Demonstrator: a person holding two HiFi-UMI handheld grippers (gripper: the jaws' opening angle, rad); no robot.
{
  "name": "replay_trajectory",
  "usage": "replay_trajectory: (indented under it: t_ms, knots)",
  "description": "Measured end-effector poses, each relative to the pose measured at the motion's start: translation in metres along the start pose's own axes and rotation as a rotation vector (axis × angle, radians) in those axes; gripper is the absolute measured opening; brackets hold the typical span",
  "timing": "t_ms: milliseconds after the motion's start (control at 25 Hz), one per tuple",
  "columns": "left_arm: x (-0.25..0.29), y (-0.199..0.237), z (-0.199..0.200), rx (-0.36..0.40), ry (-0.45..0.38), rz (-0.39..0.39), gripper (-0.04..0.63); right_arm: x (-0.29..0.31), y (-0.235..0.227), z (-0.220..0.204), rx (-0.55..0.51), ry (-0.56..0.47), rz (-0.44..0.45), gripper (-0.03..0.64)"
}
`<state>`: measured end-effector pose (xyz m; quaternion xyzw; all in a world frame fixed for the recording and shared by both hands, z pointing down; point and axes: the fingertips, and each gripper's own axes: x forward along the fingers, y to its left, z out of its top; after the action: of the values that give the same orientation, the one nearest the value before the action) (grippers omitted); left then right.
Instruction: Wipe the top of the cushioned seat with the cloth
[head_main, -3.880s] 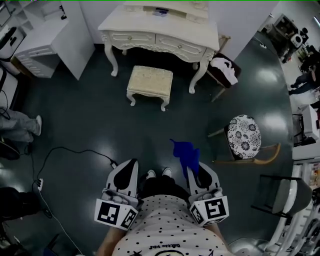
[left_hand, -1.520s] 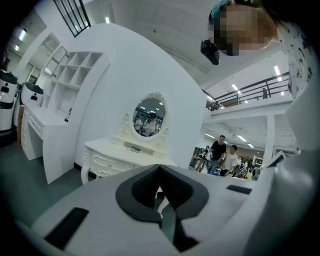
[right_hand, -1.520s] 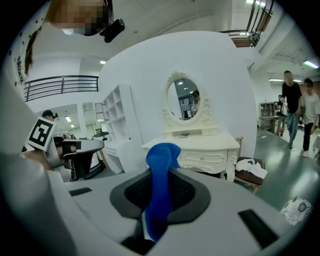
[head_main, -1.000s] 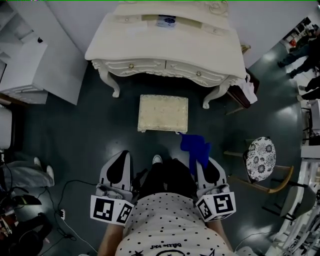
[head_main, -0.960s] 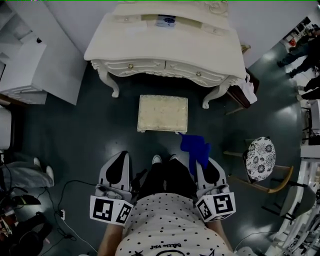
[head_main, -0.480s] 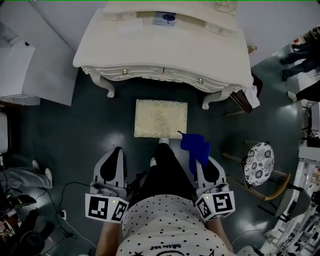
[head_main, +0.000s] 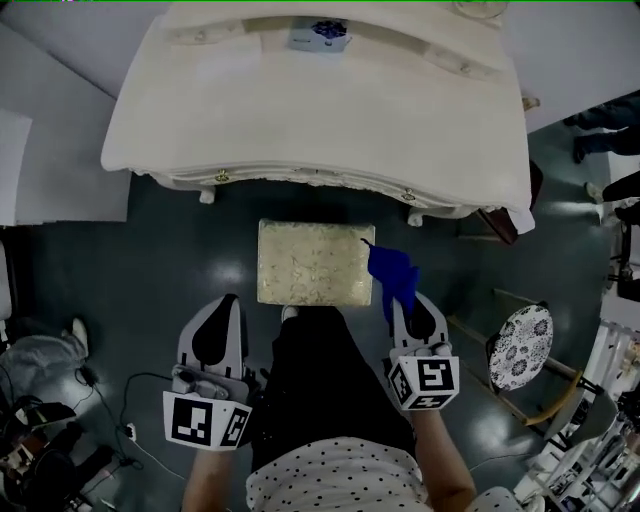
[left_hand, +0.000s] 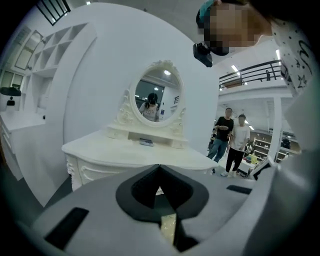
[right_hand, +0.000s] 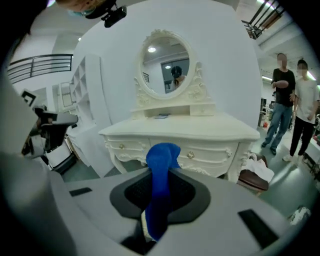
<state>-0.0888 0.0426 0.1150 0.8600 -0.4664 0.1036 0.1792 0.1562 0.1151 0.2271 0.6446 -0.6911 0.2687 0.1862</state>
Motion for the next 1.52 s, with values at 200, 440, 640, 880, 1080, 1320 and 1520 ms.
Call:
replay_trajectory:
  t_ms: [200,440,640,880,1080,1320,1520]
  knots:
    - [0.041,0.005,-0.043,-0.010,0.085,-0.043,0.009,0.078,-0.030,-0.070,0.048,0.105,-0.093,0.064]
    - [0.077,0.015,-0.117,-0.069,0.202,-0.126,0.009,0.170,-0.063,-0.145,0.029,0.162,-0.198,0.064]
    - [0.101,0.025,-0.165,-0.080,0.243,-0.210,0.011,0.236,-0.085,-0.207,0.004,0.215,-0.308,0.064]
    - [0.107,0.035,-0.196,-0.126,0.259,-0.201,0.009,0.262,-0.098,-0.240,0.106,0.234,-0.380,0.064]
    - [0.099,0.027,-0.214,-0.167,0.297,-0.223,0.011,0.260,-0.097,-0.239,0.096,0.235,-0.383,0.064]
    - [0.101,0.026,-0.212,-0.214,0.296,-0.226,0.011,0.263,-0.087,-0.235,0.053,0.260,-0.416,0.064]
    - [0.097,0.018,-0.208,-0.229,0.306,-0.266,0.009,0.269,-0.064,-0.233,0.019,0.270,-0.383,0.064]
